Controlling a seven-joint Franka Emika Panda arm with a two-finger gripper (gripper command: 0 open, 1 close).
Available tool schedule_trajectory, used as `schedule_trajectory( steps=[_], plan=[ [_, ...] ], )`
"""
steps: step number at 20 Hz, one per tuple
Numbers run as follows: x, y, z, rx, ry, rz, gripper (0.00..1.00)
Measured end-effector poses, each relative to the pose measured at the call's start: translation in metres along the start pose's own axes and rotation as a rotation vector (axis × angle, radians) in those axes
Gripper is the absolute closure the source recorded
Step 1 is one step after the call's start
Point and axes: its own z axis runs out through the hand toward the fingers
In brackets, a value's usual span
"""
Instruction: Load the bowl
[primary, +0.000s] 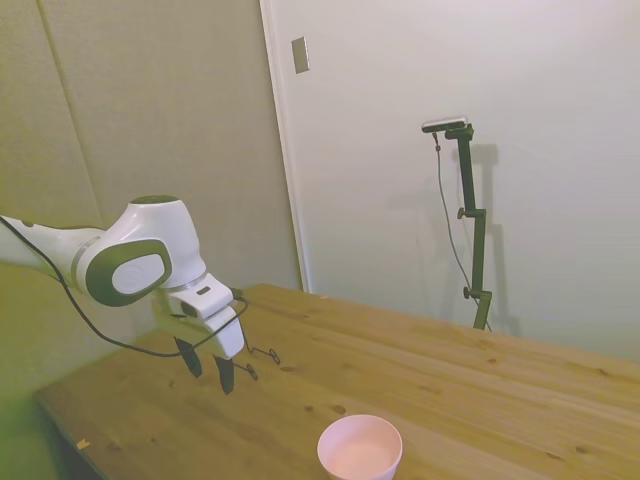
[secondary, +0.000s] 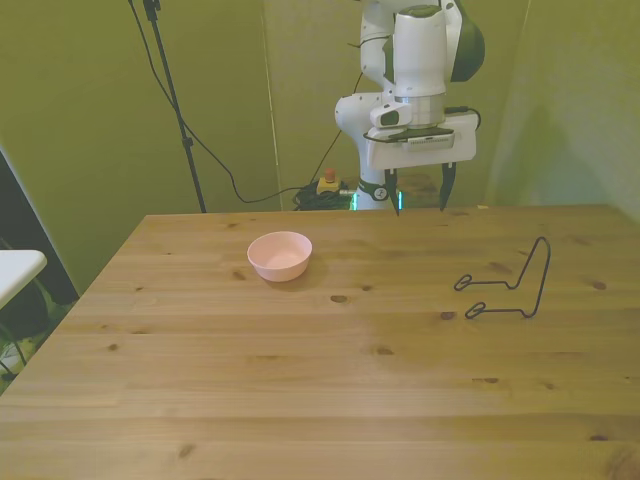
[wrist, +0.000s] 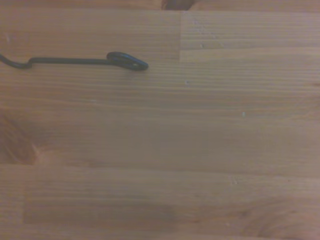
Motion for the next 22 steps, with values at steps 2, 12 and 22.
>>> schedule_trajectory(
  steps=[2, 12, 22],
  plan=[
    [0.0, 0.0, 0.001, -0.001, -0.002, 0.0, 0.0],
    [0.043, 0.033, -0.013, -0.006, 0.089, 0.099, 0.0],
    [0.117, 0.067, 0.011, -0.038, 0.107, 0.216, 0.0]
  ],
)
